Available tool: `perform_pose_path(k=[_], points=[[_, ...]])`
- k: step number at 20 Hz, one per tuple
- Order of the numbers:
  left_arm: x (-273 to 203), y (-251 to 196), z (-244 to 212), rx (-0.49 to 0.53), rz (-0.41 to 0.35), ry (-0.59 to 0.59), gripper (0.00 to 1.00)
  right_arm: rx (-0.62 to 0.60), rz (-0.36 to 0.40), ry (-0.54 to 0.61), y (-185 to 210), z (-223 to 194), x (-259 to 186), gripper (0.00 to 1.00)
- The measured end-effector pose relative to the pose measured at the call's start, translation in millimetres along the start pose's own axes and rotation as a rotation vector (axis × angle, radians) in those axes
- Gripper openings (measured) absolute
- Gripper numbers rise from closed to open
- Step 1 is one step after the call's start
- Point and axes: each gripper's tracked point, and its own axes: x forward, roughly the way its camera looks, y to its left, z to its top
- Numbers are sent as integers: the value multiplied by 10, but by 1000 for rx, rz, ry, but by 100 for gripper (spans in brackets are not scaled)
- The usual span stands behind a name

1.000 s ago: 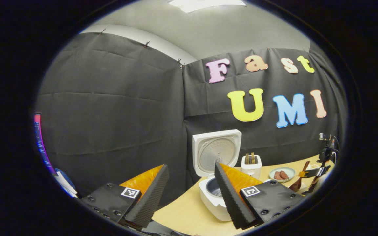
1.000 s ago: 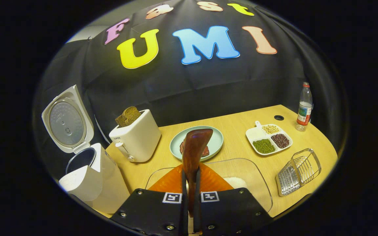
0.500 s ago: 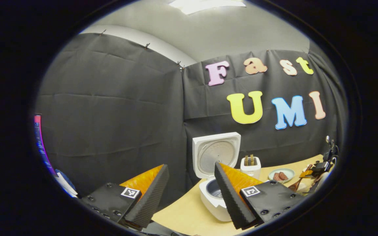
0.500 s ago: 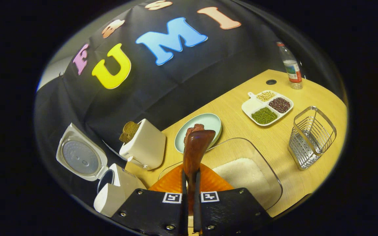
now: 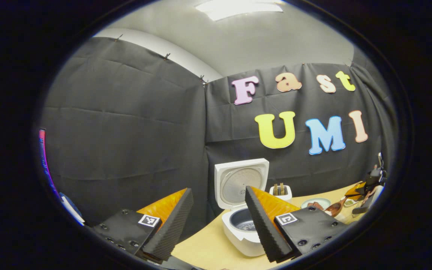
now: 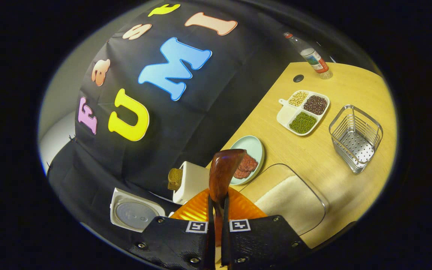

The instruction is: Close the left gripper, press the button to open the rice cooker; take a wooden spoon from the chopstick holder with the right hand, scoop a spoonful of rice and pour it into the rice cooker, then put the wooden spoon back into the chopstick holder.

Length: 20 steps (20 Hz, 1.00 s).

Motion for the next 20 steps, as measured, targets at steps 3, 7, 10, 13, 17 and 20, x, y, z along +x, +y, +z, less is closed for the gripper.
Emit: perform_pose_path(k=[3,7,10,13,17,20], points=[[-24,82,-87,-9,-2,14,99,0,53,5,310,-72,-25,7],[-48,318,-156,-12,14,25,99,-26,120,17,782,-291,-8,7],[-77,568,-209,-20,43,35,94,-57,171,35,1145,-519,89,7],[-121,807,-284,-28,74,46,94,-94,216,58,1484,-771,177,7],[-235,1101,-341,-25,115,54,94,-129,245,98,1742,-1184,330,7],[-316,1294,-388,-21,145,64,96,-182,257,132,1918,-1501,461,6]])
